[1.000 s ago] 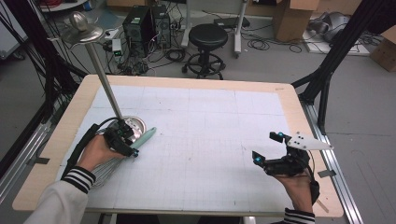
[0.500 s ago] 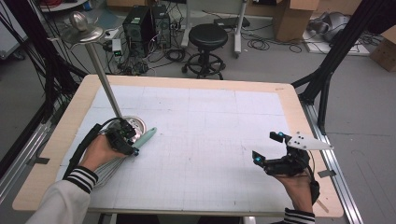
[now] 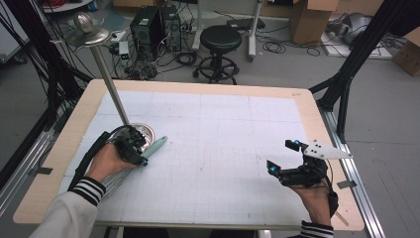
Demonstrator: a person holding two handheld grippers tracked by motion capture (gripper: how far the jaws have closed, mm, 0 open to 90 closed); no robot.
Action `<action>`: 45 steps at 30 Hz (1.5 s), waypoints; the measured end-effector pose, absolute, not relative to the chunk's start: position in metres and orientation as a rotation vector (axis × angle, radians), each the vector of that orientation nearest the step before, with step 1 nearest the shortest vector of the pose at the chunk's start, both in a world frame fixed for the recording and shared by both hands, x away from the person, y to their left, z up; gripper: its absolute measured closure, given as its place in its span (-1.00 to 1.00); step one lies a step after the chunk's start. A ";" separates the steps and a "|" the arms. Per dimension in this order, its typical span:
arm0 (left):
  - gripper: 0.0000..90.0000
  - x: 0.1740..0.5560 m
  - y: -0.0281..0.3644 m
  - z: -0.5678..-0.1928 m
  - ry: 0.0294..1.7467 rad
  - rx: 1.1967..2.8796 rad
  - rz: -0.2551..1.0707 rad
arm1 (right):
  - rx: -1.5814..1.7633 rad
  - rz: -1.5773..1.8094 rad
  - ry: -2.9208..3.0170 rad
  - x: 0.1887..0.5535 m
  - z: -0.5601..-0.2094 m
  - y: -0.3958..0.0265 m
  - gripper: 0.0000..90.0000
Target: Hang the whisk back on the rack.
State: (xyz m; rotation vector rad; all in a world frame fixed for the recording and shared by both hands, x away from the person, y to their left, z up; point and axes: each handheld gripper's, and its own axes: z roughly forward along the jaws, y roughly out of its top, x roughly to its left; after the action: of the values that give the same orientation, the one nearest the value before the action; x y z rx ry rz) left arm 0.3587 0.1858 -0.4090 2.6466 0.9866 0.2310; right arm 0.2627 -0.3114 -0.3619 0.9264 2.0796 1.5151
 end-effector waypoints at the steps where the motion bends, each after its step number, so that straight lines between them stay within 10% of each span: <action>1: 0.45 0.358 0.184 -0.410 1.003 2.633 0.238 | 0.929 1.518 2.080 0.263 -0.362 -0.311 -0.99; 45: 0.54 0.315 0.200 -0.362 0.428 2.524 0.181 | 0.933 1.512 2.071 0.261 -0.362 -0.316 -0.99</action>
State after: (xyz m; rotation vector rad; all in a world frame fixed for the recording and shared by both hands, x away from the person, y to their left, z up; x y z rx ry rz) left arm 0.3154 0.2004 -0.3618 2.5239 0.4280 0.1805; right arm 0.2609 -0.3164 -0.3617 0.9334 2.0705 1.5121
